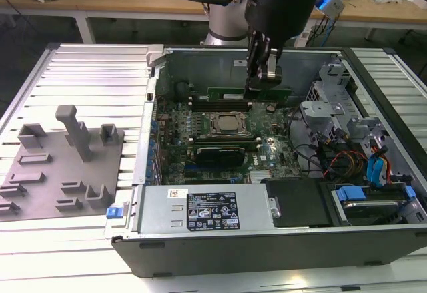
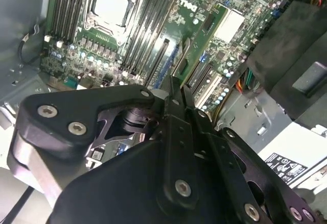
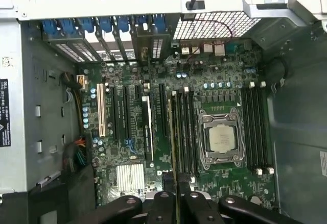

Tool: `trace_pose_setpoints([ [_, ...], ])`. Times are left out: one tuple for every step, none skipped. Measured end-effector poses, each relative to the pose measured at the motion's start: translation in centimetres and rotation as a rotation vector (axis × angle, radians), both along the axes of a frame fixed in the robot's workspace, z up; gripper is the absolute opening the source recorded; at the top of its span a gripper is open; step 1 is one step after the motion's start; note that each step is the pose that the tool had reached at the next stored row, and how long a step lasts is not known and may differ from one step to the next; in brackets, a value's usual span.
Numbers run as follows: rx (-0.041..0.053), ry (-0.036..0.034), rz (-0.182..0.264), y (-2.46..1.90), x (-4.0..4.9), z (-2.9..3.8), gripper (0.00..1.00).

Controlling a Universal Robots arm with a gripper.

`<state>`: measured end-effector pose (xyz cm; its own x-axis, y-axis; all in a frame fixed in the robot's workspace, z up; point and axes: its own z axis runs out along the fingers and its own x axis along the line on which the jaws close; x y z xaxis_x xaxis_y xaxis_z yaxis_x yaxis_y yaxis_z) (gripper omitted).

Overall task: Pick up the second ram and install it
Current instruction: 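Pick up the second ram and move it above second insertion slot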

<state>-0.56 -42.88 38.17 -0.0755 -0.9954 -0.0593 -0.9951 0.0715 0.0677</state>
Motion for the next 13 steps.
trace_pose_setpoints([
  [0.0001,0.0001,0.000,0.00,0.24,-0.11,0.14],
  [0.0000,0.0004,0.000,0.01,0.66,-0.29,0.14],
  [0.0000,0.0006,0.000,0.02,0.81,-0.38,0.14],
  [0.0001,0.0007,0.000,0.02,0.94,-0.48,0.14],
  [0.0001,0.0009,0.000,0.03,1.11,-0.62,0.14],
  [0.0001,0.0009,0.000,0.04,1.22,-0.72,0.14],
  [0.0001,0.0010,0.000,0.05,1.54,-0.97,0.14],
  [0.0000,0.0012,0.000,0.05,1.74,-1.13,0.14],
  [0.0001,0.0013,0.000,0.06,1.99,-1.33,0.14],
  [0.0001,0.0014,0.000,0.07,2.26,-1.57,0.14],
  [0.0001,0.0015,0.000,0.07,2.39,-1.70,0.14],
  [0.0000,0.0016,0.000,0.07,2.50,-1.79,0.14],
  [0.0000,0.0017,0.000,0.08,2.67,-1.94,0.14],
])
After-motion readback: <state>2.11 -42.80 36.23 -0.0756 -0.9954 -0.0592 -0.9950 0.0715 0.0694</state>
